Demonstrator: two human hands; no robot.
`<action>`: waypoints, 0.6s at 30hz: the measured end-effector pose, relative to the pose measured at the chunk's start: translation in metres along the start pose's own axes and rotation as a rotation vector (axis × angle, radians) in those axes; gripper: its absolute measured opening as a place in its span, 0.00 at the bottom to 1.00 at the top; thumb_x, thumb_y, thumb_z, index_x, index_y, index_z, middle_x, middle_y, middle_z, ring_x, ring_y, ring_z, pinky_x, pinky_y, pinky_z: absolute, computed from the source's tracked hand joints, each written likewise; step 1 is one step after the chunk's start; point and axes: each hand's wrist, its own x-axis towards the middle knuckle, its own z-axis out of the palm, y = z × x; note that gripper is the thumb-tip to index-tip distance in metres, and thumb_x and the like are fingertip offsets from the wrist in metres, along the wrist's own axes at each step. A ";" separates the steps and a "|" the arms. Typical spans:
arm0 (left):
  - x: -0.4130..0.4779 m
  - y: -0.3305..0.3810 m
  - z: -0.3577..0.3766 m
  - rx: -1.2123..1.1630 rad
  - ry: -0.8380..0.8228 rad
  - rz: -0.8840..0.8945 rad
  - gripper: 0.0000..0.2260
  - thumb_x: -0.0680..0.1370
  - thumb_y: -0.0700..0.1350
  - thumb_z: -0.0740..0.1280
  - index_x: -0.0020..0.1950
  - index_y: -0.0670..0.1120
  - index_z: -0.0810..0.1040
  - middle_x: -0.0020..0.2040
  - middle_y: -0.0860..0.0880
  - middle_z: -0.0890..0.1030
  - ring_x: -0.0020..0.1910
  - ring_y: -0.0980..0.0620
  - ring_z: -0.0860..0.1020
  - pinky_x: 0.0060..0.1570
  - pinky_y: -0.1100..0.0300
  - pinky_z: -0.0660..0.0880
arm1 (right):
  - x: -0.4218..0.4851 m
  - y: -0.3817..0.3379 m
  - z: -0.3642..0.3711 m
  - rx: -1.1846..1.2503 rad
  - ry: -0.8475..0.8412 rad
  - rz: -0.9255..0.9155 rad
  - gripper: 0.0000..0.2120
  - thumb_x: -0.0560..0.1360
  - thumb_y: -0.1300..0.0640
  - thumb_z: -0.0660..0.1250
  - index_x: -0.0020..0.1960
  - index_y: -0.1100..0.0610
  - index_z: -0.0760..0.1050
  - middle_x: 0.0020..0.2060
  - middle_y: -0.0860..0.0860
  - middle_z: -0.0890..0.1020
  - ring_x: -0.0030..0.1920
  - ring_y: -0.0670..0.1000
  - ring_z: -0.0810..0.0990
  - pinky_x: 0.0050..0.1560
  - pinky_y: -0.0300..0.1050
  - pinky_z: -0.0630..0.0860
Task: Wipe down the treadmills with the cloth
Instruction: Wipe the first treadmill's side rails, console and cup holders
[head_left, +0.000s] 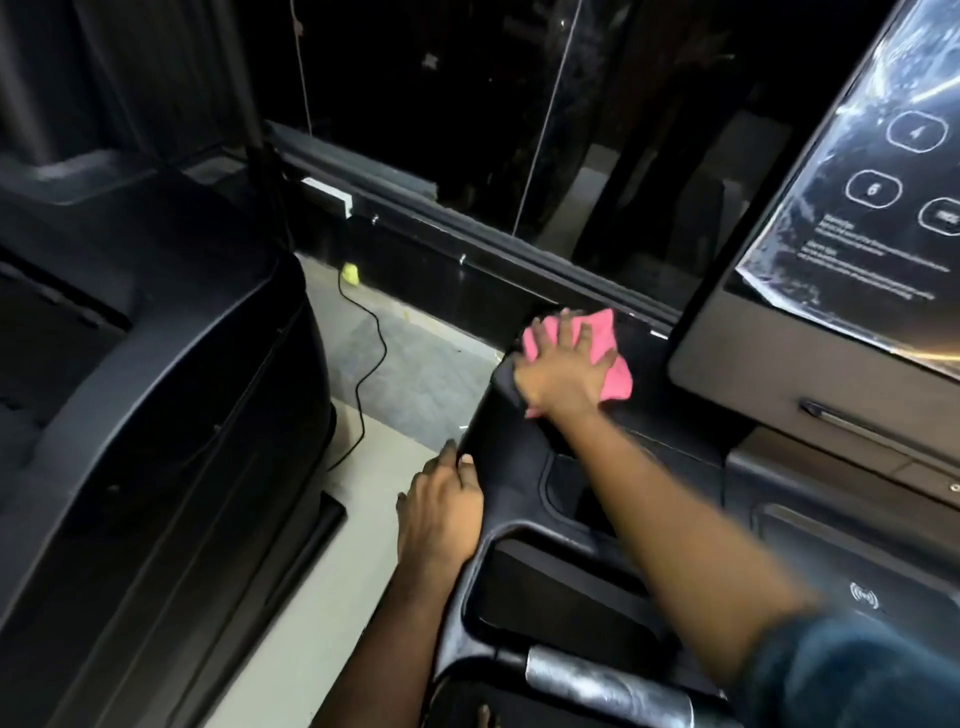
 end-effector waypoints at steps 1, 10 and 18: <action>0.000 0.001 0.000 -0.026 0.005 0.007 0.21 0.85 0.51 0.52 0.78 0.50 0.66 0.72 0.44 0.75 0.68 0.40 0.72 0.68 0.46 0.68 | -0.027 -0.003 0.012 -0.021 0.053 -0.063 0.32 0.81 0.38 0.51 0.82 0.43 0.51 0.83 0.50 0.46 0.82 0.59 0.43 0.74 0.75 0.42; -0.014 0.000 -0.011 -0.204 0.281 0.022 0.13 0.84 0.44 0.56 0.61 0.44 0.78 0.54 0.38 0.82 0.53 0.35 0.78 0.50 0.47 0.70 | -0.016 -0.022 -0.005 -0.126 -0.037 -0.101 0.30 0.79 0.41 0.51 0.81 0.44 0.58 0.83 0.49 0.49 0.82 0.59 0.44 0.75 0.74 0.42; -0.024 -0.012 -0.019 -0.201 0.298 0.037 0.12 0.84 0.45 0.56 0.60 0.43 0.77 0.56 0.38 0.81 0.55 0.36 0.77 0.52 0.47 0.70 | -0.085 0.013 0.012 -0.069 -0.007 -0.349 0.27 0.80 0.36 0.49 0.79 0.37 0.59 0.83 0.45 0.52 0.82 0.54 0.46 0.77 0.70 0.43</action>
